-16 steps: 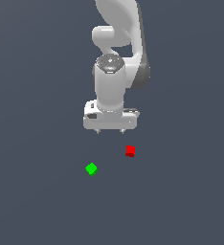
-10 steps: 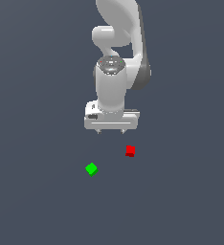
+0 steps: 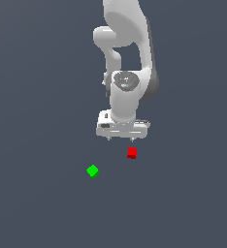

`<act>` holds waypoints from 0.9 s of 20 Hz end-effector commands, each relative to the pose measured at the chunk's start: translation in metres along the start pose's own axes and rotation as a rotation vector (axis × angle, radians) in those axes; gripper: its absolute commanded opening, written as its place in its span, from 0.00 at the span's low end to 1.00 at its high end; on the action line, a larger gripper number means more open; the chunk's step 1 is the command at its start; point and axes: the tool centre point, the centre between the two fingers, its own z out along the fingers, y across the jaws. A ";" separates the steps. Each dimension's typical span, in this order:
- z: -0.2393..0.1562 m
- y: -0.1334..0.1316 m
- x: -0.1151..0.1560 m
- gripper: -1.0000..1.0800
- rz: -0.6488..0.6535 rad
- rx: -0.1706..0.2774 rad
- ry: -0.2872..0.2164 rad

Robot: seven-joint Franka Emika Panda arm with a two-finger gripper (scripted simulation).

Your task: Stack the red cube on top of the green cube.

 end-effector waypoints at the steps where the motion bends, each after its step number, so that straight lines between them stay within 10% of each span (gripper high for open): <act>1: 0.016 -0.016 0.000 0.96 0.024 0.001 -0.006; 18: 0.064 -0.062 0.007 0.96 0.097 0.005 -0.022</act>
